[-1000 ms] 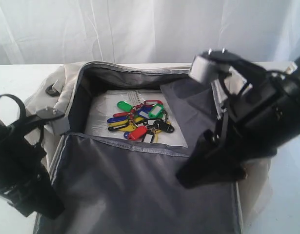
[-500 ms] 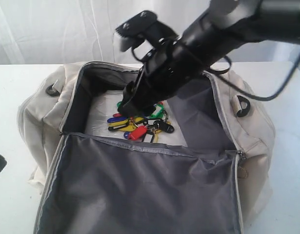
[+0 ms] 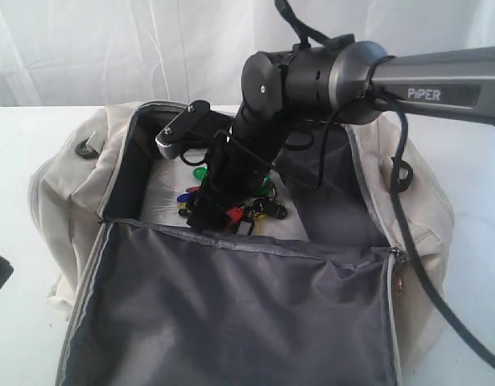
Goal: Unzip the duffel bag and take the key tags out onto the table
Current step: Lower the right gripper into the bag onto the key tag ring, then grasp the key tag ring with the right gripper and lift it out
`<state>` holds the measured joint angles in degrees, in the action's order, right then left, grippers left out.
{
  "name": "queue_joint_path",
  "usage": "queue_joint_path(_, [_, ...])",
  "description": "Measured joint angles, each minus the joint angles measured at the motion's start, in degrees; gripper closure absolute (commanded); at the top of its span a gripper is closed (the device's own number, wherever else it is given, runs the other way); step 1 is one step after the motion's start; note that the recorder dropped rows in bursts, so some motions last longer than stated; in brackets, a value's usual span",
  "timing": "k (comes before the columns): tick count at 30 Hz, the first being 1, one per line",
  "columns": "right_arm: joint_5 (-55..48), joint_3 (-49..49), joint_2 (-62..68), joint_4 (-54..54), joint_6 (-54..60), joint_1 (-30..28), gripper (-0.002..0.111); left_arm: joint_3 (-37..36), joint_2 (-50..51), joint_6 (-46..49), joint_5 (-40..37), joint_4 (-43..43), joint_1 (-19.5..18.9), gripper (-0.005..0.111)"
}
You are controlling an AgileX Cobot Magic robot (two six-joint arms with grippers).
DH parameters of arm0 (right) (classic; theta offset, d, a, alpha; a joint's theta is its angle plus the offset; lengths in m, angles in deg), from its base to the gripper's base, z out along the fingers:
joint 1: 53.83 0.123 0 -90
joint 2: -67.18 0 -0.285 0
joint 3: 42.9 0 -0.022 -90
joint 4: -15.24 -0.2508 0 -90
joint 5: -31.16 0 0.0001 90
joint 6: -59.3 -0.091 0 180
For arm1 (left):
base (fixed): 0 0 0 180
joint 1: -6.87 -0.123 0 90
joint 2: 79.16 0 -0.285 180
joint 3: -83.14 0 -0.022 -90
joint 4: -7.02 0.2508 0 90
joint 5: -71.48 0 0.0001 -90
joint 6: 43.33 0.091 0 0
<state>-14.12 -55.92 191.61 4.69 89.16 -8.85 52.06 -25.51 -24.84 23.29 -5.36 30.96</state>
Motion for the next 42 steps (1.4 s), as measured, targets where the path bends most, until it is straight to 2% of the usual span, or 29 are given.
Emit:
queue_joint_path(2, [-0.75,-0.61,1.33,1.69,-1.85,0.24,0.038,0.0,0.0,0.0,0.05,-0.11,0.0,0.107])
queue_joint_path(5, [-2.27,-1.25,2.07,3.96,-5.41,0.76,0.049,0.0,0.0,0.0,0.14,-0.11,0.0,0.107])
queue_joint_path(8, [-2.89,-1.48,2.19,4.66,-8.06,1.08,0.072,0.0,0.0,0.0,0.28,-0.11,0.0,0.107])
queue_joint_path(11, [-3.28,-1.61,2.19,4.62,-9.02,1.32,0.103,0.0,0.0,0.0,0.28,-0.11,0.0,0.107])
queue_joint_path(12, [-3.28,-1.61,2.19,4.5,-9.3,1.32,0.108,0.0,0.0,0.0,0.28,-0.11,0.0,0.107])
queue_joint_path(22, [-7.54,-7.11,0.53,6.86,-9.64,1.32,0.108,0.0,0.0,0.0,0.28,-0.11,0.0,0.107])
queue_joint_path(31, [-10.59,-12.48,-7.11,8.71,-10.72,1.32,0.108,0.0,-0.1,0.0,0.42,-0.2,0.0,0.107])
queue_joint_path(42, [-20.17,-12.62,-22.26,23.74,-20.93,1.32,0.108,0.0,-0.1,0.0,0.42,-1.06,0.0,0.107])
